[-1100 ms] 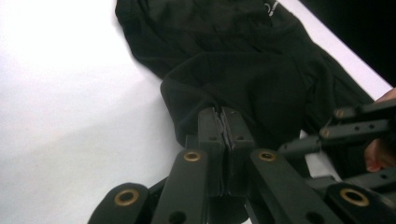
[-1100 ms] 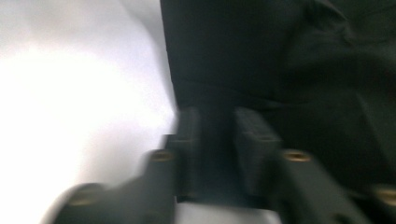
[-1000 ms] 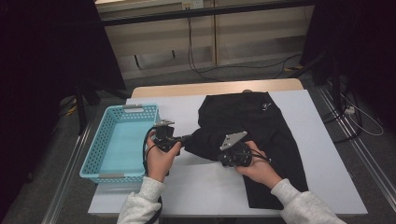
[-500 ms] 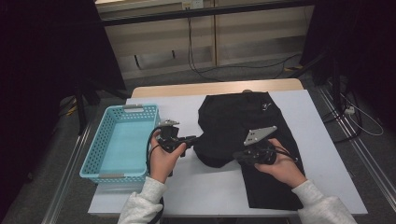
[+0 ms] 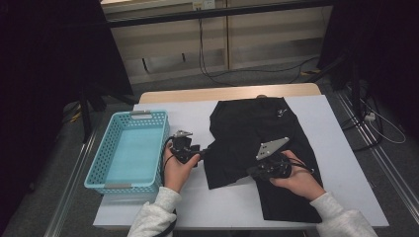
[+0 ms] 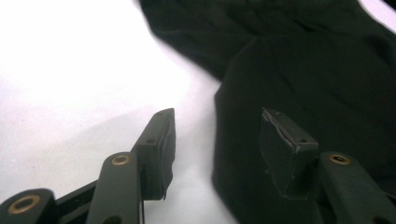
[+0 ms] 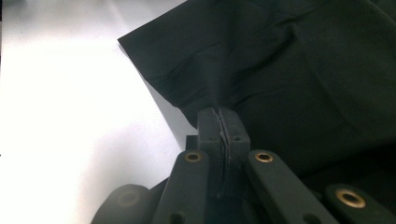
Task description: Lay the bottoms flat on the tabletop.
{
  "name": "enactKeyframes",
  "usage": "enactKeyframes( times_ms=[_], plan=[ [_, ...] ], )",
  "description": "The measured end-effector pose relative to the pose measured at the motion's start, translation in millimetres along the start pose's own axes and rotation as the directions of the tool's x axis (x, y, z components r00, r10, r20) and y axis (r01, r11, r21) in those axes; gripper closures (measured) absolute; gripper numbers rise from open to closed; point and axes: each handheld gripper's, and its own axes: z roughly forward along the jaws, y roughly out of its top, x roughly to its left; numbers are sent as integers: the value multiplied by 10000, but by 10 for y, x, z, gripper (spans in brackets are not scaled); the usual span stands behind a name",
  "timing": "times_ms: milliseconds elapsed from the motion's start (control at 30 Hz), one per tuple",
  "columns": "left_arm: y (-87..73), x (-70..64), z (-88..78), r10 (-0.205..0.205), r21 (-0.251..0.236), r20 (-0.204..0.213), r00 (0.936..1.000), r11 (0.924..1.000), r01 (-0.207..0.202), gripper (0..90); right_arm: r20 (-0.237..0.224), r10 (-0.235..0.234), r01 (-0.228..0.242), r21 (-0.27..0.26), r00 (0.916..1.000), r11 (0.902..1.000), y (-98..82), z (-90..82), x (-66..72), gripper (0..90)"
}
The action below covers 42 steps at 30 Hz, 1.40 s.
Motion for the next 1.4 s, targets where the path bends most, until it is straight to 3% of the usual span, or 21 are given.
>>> enactKeyframes(
  times_ms=[67,133,200,267,467,700,833,1067,1133,1200,1233,1300,1400],
  plan=[
    [-11,6,44,-56,87,-1,10000,9999,56,496,-36,20,-20,-11,10000,10000,-10,3,-3,892],
    [-25,5,89,-45,500,150,9999,9987,38,563,-42,18,-18,21,10000,10000,-18,5,-1,892],
    [-33,-22,118,30,457,148,9999,9990,-37,615,-78,34,-33,37,10000,10000,-22,1,5,890],
    [-29,-31,121,-314,720,472,9984,9970,280,709,-32,34,-34,-2,10000,10000,-27,-6,2,888],
    [-30,-74,91,-666,1307,816,9944,9899,556,884,-92,9,-9,-6,10000,10000,-33,-8,2,889],
    [66,-12,-229,-1159,1129,1171,9863,9883,1027,896,-537,-169,166,-50,9984,9998,14,50,88,889],
    [99,8,-376,-1143,990,1048,9879,9896,1040,896,-953,-419,418,-32,9946,9991,70,133,189,890],
    [54,-46,-331,-911,1381,927,9915,9874,778,894,-1673,-1169,1242,339,9790,9917,157,311,424,866],
    [43,-45,-312,-860,1443,894,9923,9869,725,894,-1556,-1232,1282,227,9801,9915,162,318,428,767],
    [33,-57,-289,-854,1513,908,9922,9859,710,894,-1254,-896,889,-114,9881,9960,172,289,391,693],
    [32,-60,-280,-830,1567,951,9920,9853,674,894,-1032,-581,552,-312,9930,9980,179,270,369,624],
    [25,-88,-242,-826,1631,1003,9915,9844,656,893,-343,-260,242,-497,9991,9985,185,252,317,587],
    [14,-119,-183,-741,1829,1089,9913,9817,533,893,514,96,-64,-631,9986,9980,179,314,256,519]
  ],
)
